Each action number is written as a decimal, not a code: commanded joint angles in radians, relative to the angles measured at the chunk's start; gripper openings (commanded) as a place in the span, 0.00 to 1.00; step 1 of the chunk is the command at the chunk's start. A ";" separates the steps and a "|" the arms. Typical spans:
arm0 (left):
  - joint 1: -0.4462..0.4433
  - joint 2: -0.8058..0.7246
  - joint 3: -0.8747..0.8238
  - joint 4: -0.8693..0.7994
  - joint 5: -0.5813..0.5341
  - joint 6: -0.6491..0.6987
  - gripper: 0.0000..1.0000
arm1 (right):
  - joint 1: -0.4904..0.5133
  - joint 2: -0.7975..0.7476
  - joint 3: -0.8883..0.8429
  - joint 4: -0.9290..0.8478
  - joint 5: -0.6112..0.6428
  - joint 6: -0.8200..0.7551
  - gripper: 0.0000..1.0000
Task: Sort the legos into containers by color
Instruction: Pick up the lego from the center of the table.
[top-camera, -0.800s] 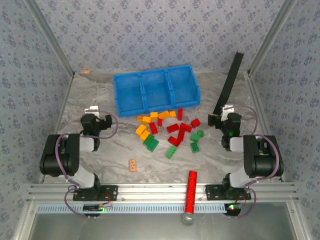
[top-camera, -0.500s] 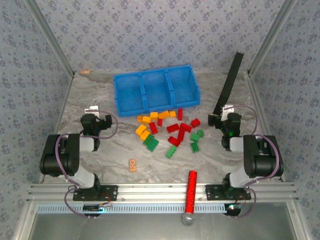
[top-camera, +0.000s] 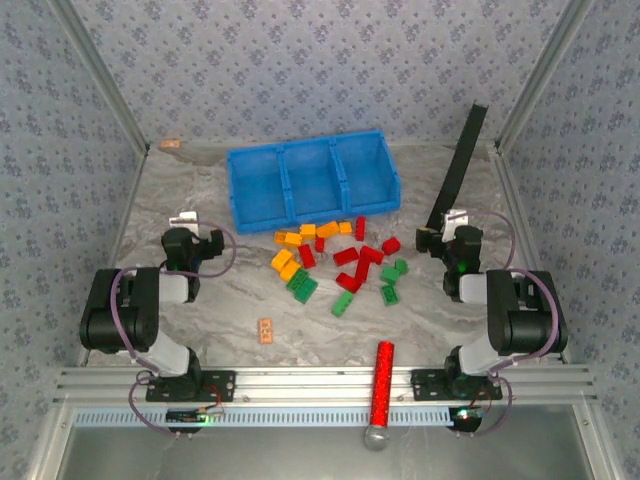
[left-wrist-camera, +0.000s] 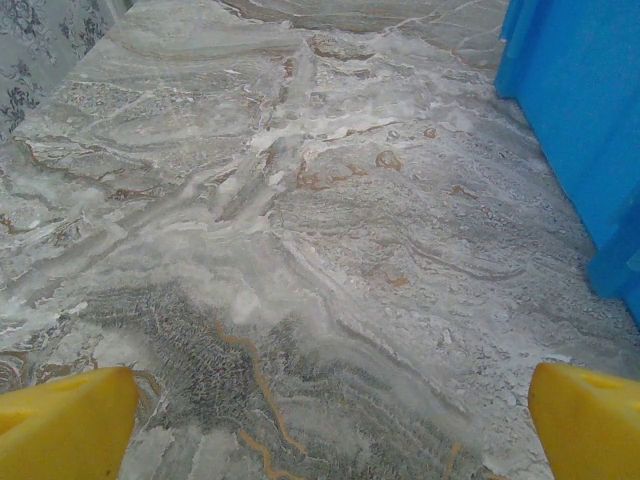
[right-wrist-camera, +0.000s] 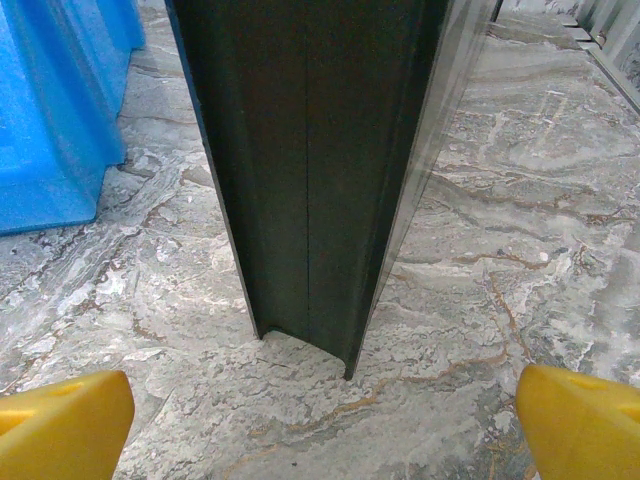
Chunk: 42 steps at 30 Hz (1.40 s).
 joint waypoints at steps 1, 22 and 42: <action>-0.002 -0.006 0.019 0.027 0.024 0.011 1.00 | 0.000 0.006 0.022 -0.004 0.007 0.011 1.00; 0.003 -0.007 0.020 0.025 0.036 0.010 1.00 | -0.009 0.006 0.021 -0.004 -0.002 0.017 1.00; -0.264 -0.326 0.792 -1.175 0.058 -0.122 1.00 | 0.393 -0.454 0.360 -1.229 0.031 0.403 0.89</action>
